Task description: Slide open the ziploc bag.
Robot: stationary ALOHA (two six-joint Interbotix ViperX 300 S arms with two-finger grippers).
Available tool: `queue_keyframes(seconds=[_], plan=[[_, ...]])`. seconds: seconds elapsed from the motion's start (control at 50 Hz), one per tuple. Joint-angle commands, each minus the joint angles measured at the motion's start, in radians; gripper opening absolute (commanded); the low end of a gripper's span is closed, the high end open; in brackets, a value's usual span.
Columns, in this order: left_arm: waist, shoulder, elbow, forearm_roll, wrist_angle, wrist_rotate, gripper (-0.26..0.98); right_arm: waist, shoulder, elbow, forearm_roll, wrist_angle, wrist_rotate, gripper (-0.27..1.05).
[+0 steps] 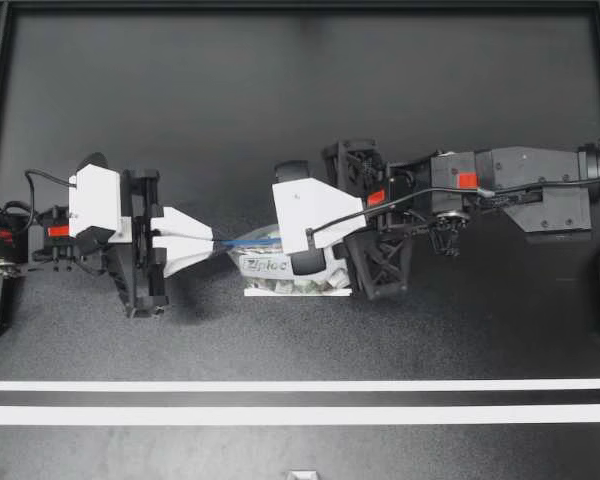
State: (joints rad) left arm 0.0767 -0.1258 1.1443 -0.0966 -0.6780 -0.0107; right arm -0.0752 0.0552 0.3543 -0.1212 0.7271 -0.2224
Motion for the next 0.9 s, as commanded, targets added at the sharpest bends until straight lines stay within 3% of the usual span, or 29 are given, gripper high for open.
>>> queue_keyframes(seconds=[0.0, 0.88], plan=[[0.002, -0.008, -0.006, -0.002, -0.003, -0.002, -0.14, -0.008, -0.041, -0.017, -0.002, 0.041, -0.002, -0.11], [0.002, -0.008, 0.018, -0.003, -0.003, -0.002, -0.14, -0.051, -0.221, 0.143, -0.002, 0.126, 0.031, -0.11]])
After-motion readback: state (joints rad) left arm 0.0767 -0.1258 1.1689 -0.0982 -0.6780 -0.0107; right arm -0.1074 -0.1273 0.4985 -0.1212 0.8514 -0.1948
